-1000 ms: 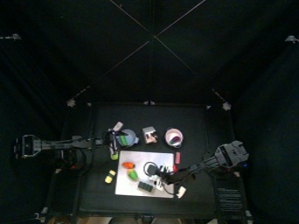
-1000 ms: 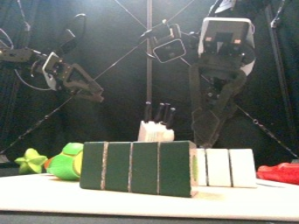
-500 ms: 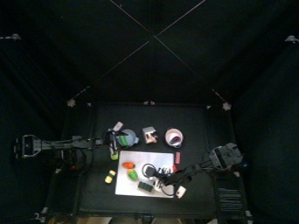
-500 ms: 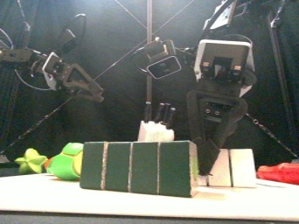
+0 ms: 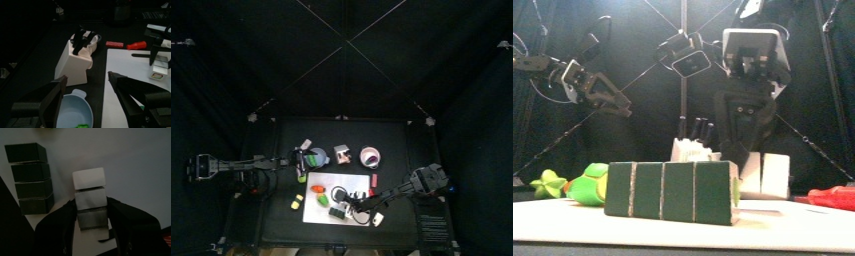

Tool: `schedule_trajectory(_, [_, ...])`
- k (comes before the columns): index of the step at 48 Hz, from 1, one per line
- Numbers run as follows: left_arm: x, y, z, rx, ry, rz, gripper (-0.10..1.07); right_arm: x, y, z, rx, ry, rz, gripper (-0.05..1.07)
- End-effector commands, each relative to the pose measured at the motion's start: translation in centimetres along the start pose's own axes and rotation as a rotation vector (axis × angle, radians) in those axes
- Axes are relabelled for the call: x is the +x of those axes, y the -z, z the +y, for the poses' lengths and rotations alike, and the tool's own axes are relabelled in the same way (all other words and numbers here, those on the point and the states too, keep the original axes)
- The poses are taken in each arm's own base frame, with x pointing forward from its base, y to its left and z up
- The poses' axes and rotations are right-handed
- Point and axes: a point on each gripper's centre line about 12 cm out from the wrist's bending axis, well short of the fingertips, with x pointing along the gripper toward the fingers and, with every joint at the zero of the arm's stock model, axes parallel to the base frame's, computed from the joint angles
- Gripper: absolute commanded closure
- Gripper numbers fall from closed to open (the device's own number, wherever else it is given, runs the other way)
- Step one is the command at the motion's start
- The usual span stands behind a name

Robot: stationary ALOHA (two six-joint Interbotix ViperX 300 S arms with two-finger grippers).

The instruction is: Grab white sushi roll

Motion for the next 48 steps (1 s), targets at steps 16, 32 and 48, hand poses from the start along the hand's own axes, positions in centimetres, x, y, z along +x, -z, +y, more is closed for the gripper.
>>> schedule_trajectory(16, [0.1, -0.6, 0.1, 0.001, -0.004, -0.020, -0.02, -2.5, -1.6, -0.3, 0.040, 0.015, -0.018, 0.30])
schedule_trajectory(32, [0.1, -0.5, 0.1, -0.001, -0.004, -0.017, -0.02, -2.5, -2.4, -0.8, 0.071, 0.013, -0.026, 0.30])
schedule_trajectory(48, [0.0, -0.4, 0.0, -0.001, 0.001, -0.016, -0.02, -2.3, -3.2, -1.9, 0.260, -0.018, -0.088, 0.30])
